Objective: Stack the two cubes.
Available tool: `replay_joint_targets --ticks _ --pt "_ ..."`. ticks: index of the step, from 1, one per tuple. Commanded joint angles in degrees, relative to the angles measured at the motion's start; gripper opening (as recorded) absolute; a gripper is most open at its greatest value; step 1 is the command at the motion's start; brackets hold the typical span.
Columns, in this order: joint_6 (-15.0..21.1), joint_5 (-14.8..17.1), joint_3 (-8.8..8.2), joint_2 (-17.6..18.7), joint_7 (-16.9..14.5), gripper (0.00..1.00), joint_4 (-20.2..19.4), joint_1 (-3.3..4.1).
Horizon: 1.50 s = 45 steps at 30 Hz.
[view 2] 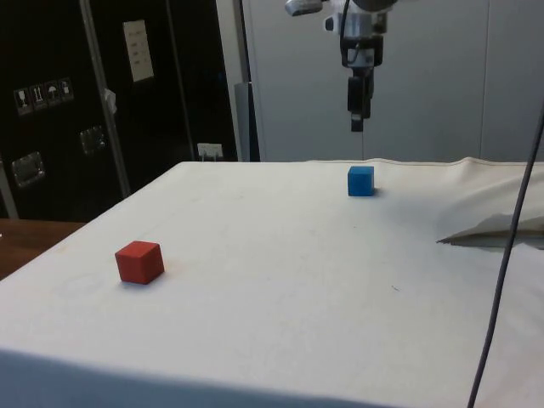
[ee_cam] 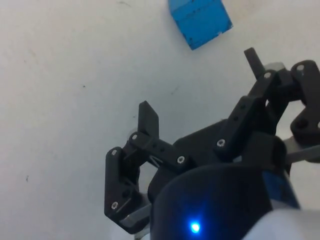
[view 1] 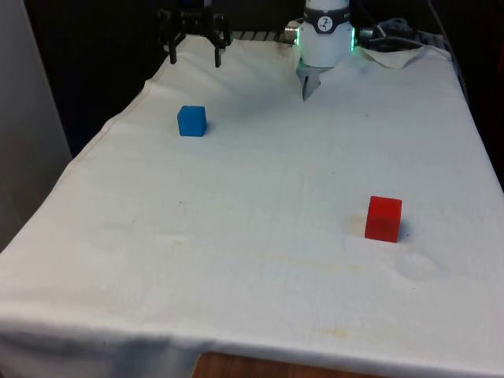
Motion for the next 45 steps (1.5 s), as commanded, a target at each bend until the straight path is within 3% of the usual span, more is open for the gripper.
replay_joint_targets --ticks 1,6,7,14,17,27,28,29,35,37,38,39,45 --pt "1.55 1.03 -0.29 0.74 -1.15 1.00 -0.34 0.06" --pt "3.90 1.83 -0.57 3.21 -1.89 1.00 -0.34 0.06" --pt "2.92 0.86 -0.57 3.09 -1.09 1.00 0.00 0.00" --pt "6.76 3.84 -0.29 6.42 -2.75 1.00 -0.52 0.17" --pt "6.53 3.15 -0.46 7.33 -2.06 1.00 -0.06 0.23" --pt "9.40 5.39 0.06 8.65 -3.09 1.00 -0.92 0.17" --pt "8.65 4.13 -0.29 9.00 -2.18 1.00 -0.46 0.29" --pt "9.91 5.84 0.17 9.28 -3.21 1.00 -0.92 0.17" --pt "11.06 7.79 0.63 11.92 -4.07 1.00 -0.17 0.00" --pt "11.12 7.96 0.69 12.26 -4.13 1.00 0.06 0.00" --pt "10.83 6.59 0.00 12.61 -3.15 1.00 0.17 0.29" --pt "11.12 8.14 0.63 12.89 -4.18 1.00 0.40 0.06" --pt "11.17 8.14 0.80 14.09 -3.84 1.00 0.80 0.17"
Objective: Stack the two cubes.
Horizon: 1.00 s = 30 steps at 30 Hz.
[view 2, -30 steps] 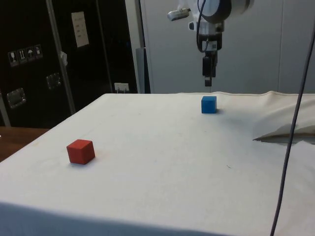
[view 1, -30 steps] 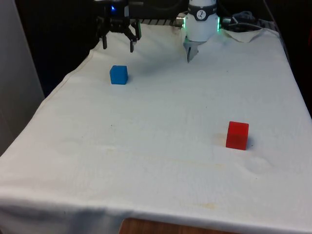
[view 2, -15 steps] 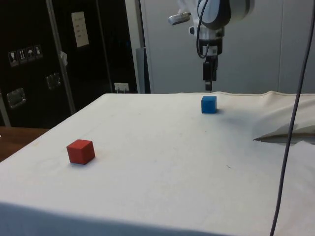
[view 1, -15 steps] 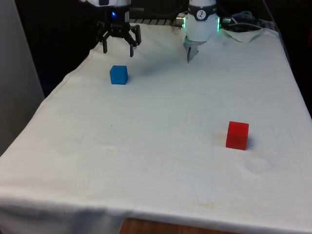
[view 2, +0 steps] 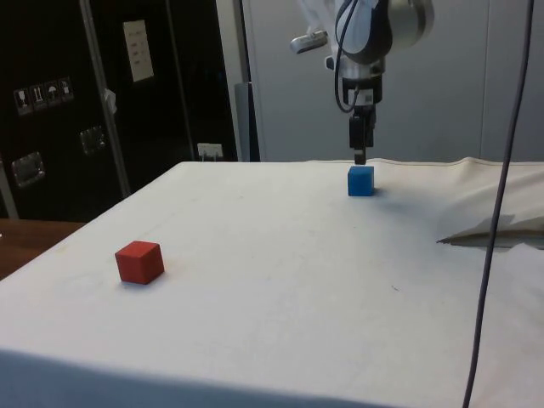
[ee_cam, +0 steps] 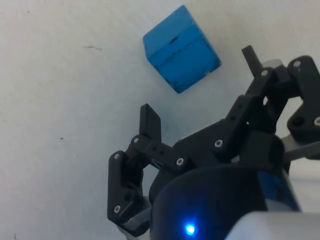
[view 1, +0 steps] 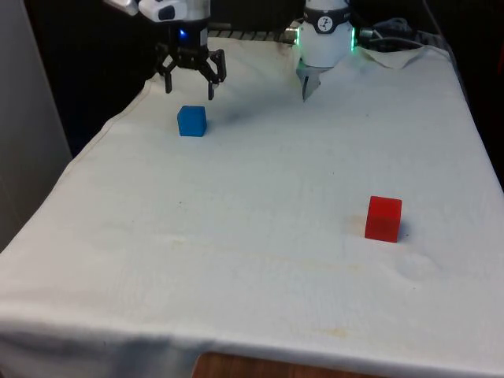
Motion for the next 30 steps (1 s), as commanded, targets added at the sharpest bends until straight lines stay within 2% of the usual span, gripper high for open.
replay_joint_targets --ticks 1,2,3,4,11,12,13,22,23,24,30 --pt "0.40 1.20 0.74 0.29 -0.46 1.00 0.00 -0.23" --pt "0.46 1.32 0.86 0.52 -0.46 1.00 0.00 -0.29" --pt "0.00 0.06 0.11 0.40 0.11 1.00 0.06 0.00" --pt "0.46 1.49 0.97 0.69 -0.52 1.00 0.06 -0.34" --pt "1.20 3.84 1.89 3.15 -1.49 1.00 1.03 -0.63" --pt "0.74 2.58 0.92 3.72 -0.52 1.00 1.32 0.00" --pt "1.43 4.13 2.01 3.44 -1.60 1.00 1.09 -0.63" --pt "2.18 6.25 2.86 5.33 -2.29 1.00 1.43 -0.74" --pt "1.60 4.70 1.66 5.73 -1.20 1.00 1.66 0.00" --pt "2.23 6.36 2.98 5.44 -2.29 1.00 1.43 -0.80" --pt "2.64 8.02 3.55 7.28 -2.92 1.00 2.06 -1.09"
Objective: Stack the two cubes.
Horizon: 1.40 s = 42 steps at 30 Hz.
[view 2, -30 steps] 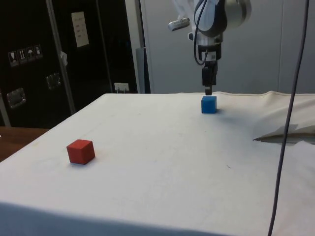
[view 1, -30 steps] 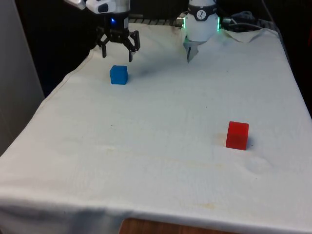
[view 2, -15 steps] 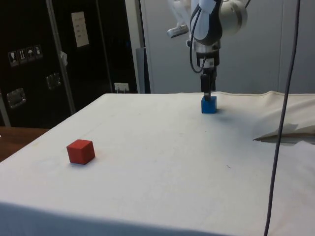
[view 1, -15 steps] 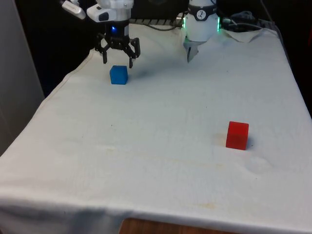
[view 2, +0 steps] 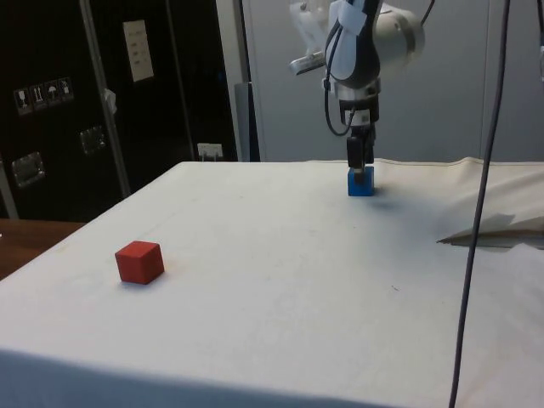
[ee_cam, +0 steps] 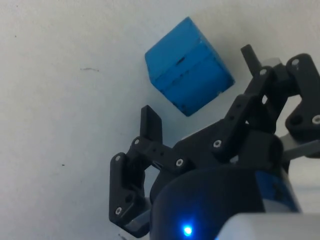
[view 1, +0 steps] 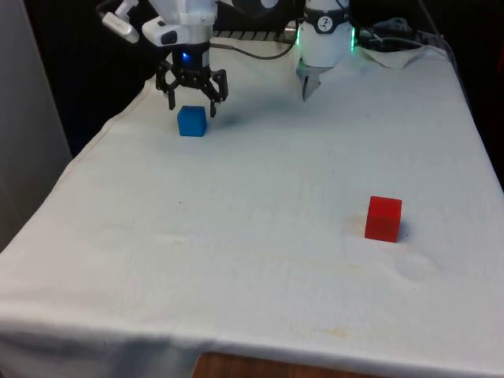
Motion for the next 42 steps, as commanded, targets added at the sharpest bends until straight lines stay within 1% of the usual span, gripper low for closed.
replay_joint_targets --ticks 1,2,3,5,9,10,11,12,13,14,15,16,17,18,19,22,23,28,29,30,34,36,37,38,42 --pt "0.63 1.89 1.55 -0.17 -1.43 1.00 0.00 -1.03" --pt "0.00 0.34 0.06 0.34 -0.17 1.00 0.17 0.00" --pt "0.69 2.18 1.60 0.23 -1.55 1.00 0.17 -1.03" --pt "0.74 3.27 1.83 1.15 -2.01 1.00 0.63 -1.03" --pt "0.74 4.47 2.01 2.23 -2.69 1.00 1.32 -1.03" --pt "0.11 3.32 0.69 2.81 -1.66 1.00 1.49 0.00" --pt "0.69 4.76 2.01 2.46 -2.81 1.00 1.43 -0.97" --pt "0.63 5.16 2.06 2.86 -3.04 1.00 1.72 -0.97" --pt "0.63 5.33 2.06 3.04 -3.09 0.97 1.83 -0.97" --pt "0.63 5.44 2.12 3.15 -3.15 0.90 1.89 -0.97" --pt "0.57 5.56 2.12 3.27 -3.15 0.80 2.01 -0.97" --pt "0.57 5.79 2.12 3.50 -3.27 0.57 2.12 -0.97" --pt "0.57 5.84 2.18 3.55 -3.32 0.45 2.18 -0.97" --pt "0.11 4.70 0.97 4.07 -2.29 0.34 2.29 0.00" --pt "0.52 5.90 2.18 3.61 -3.32 0.34 2.23 -0.97" --pt "0.52 5.96 2.18 3.67 -3.32 0.04 2.23 -0.97" --pt "0.52 5.96 2.18 3.67 -3.32 0.02 2.29 -0.97" --pt "0.52 5.96 2.23 3.72 -3.32 0.03 2.29 -0.97" --pt "0.11 4.81 0.97 4.07 -2.29 0.03 2.35 0.00" --pt "0.52 5.96 2.23 3.72 -3.32 0.03 2.29 -1.03" --pt "0.06 5.33 1.38 3.50 -2.64 0.03 2.46 -0.40" --pt "-0.34 5.10 1.15 3.21 -2.35 0.03 2.64 -0.23" --pt "0.00 4.81 0.97 3.78 -2.18 0.03 2.69 -0.06" --pt "-0.40 5.10 1.09 3.09 -2.29 0.03 2.69 -0.17" --pt "-1.09 4.70 0.74 2.35 -1.66 0.03 2.92 0.17"
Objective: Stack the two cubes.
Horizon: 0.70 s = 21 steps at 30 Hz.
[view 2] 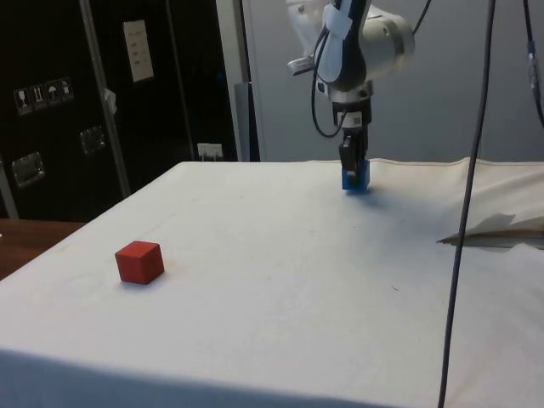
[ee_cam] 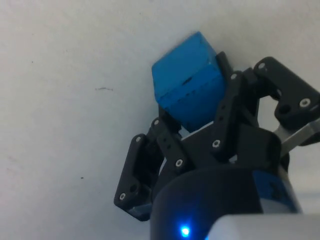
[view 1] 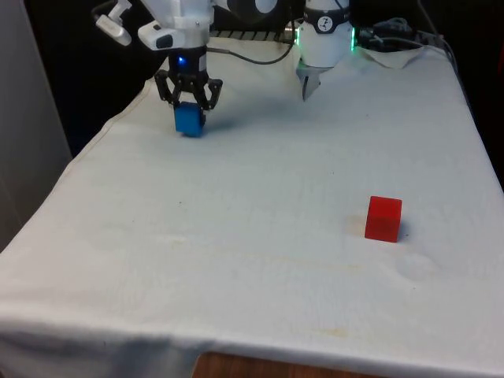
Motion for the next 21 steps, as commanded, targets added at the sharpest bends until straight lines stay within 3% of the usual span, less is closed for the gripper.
replay_joint_targets --ticks 1,3,4,5,12,13,14,19,20,21 --pt "-0.92 -0.23 -0.34 -0.63 0.52 0.03 0.17 0.34" --pt "-1.60 -0.63 -0.63 -1.43 1.15 0.03 0.40 0.69" --pt "-1.15 0.00 0.00 -1.49 0.34 0.03 0.29 0.17" --pt "-1.89 -0.74 -0.69 -1.83 1.32 0.03 0.52 0.80" --pt "-3.84 -1.32 -0.69 -4.30 2.46 0.03 1.20 1.20" --pt "-3.44 -0.34 0.00 -4.64 1.38 0.03 0.97 0.57" --pt "-3.95 -1.32 -0.63 -4.58 2.52 0.03 1.26 1.26" --pt "-4.98 -1.20 -0.29 -6.13 3.44 0.03 1.78 1.66" --pt "-4.58 -0.34 0.23 -6.19 2.29 0.03 1.49 1.09" --pt "-5.16 -1.20 -0.17 -6.30 3.61 0.03 1.83 1.72"
